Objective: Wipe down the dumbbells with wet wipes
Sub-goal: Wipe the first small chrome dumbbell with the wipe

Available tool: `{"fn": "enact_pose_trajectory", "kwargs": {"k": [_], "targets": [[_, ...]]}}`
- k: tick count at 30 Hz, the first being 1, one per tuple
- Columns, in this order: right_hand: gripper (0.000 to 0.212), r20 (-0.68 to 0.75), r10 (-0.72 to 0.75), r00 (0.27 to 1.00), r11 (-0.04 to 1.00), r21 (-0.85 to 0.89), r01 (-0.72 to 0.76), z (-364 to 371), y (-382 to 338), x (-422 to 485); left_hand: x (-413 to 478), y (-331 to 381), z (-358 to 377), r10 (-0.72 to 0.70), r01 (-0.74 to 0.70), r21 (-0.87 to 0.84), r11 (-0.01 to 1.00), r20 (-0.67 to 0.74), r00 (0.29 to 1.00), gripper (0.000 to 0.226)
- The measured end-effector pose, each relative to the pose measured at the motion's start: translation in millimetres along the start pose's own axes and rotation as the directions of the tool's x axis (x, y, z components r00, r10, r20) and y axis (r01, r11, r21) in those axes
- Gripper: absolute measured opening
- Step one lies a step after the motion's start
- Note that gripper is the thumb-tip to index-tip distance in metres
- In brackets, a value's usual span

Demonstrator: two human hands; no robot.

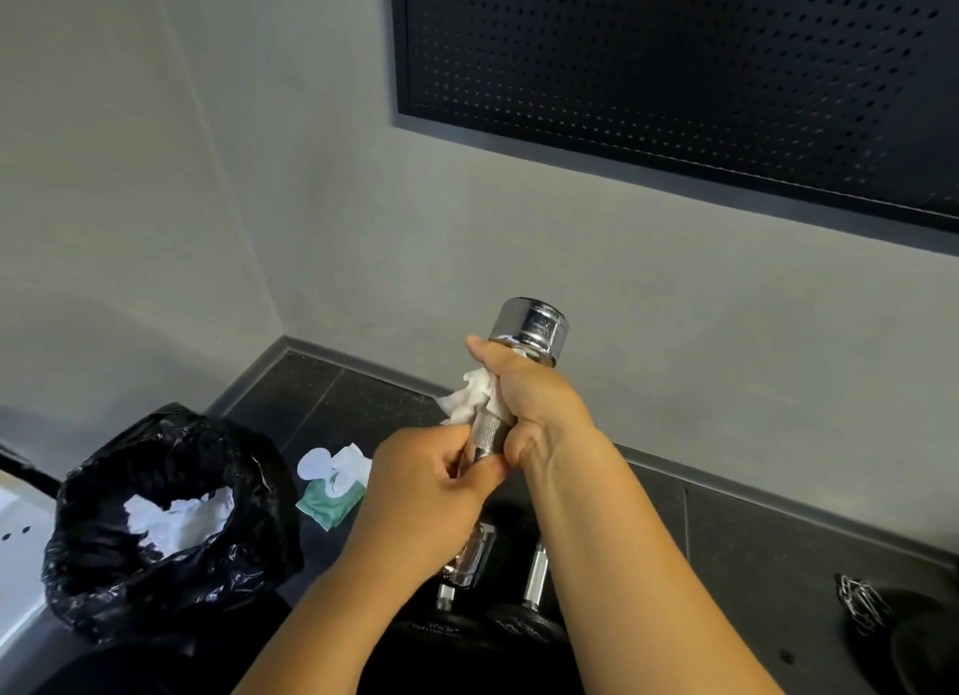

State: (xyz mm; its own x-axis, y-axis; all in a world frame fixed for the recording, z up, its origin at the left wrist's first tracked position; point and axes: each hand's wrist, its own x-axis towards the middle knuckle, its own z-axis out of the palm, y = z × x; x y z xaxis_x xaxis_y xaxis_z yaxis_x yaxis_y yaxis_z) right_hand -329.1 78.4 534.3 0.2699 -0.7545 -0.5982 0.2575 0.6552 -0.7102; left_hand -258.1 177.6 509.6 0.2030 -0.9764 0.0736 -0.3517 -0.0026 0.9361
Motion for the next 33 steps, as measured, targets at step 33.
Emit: {"fn": "enact_pose_trajectory", "kwargs": {"k": [33], "targets": [[0.016,0.202,-0.045,0.978,0.817,-0.555,0.152,-29,19,-16,75,0,7,-0.480,0.514,-0.533,0.672,0.215,0.851,0.018]]}}
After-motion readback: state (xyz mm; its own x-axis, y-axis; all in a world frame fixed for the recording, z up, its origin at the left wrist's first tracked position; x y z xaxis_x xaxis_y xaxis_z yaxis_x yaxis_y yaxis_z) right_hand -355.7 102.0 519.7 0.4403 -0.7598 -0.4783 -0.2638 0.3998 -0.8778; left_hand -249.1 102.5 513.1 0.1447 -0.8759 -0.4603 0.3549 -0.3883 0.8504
